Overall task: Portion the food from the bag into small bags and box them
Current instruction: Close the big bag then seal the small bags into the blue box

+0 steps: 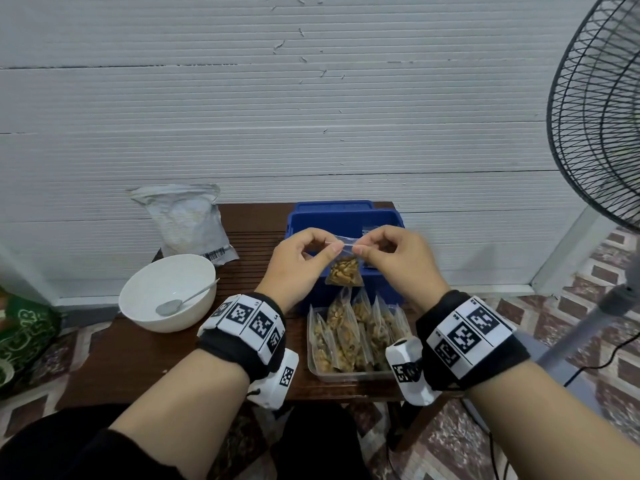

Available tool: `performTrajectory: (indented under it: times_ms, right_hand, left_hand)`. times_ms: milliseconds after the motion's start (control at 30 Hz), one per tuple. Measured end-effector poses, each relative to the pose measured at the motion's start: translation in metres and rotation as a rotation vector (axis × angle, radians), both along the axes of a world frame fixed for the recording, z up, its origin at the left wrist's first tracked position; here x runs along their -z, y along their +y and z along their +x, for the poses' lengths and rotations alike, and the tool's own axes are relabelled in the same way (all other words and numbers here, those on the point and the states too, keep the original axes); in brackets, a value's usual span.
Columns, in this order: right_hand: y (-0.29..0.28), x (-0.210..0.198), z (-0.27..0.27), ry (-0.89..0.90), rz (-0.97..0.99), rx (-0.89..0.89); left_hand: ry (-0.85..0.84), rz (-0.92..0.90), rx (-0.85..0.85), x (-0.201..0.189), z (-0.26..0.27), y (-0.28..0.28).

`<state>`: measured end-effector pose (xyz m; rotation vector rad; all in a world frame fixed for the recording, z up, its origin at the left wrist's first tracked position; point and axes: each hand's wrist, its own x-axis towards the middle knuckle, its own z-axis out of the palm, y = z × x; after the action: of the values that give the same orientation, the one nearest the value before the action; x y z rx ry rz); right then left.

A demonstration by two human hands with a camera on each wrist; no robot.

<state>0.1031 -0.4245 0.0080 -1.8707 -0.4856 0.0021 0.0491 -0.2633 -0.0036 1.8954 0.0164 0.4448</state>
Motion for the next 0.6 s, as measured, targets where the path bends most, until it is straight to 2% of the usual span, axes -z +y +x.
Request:
performTrajectory:
  times_ms: [200,367,467,600]
  right_hand:
    - [-0.0031,0.0007,0.0003,-0.016,0.006,-0.033]
    - [-0.0080,0.0024,0.0029,-0.031,0.008,-0.022]
    - [-0.0078,0.0034,0.0036,-0.044,0.013,-0.019]
    - [-0.0089,-0.0008,0.0084,-0.109,-0.086,-0.039]
  left_hand:
    - [-0.007,0.002,0.007,-0.0017,0.0009,-0.0023]
    - [0.014,-0.092,-0.013,0.0032,0.0024,-0.0045]
    - [0.001,-0.088,-0.016,0.0040,0.0048,-0.0057]
    - [-0.022,-0.037,-0.001,0.0019,0.0074,-0.0079]
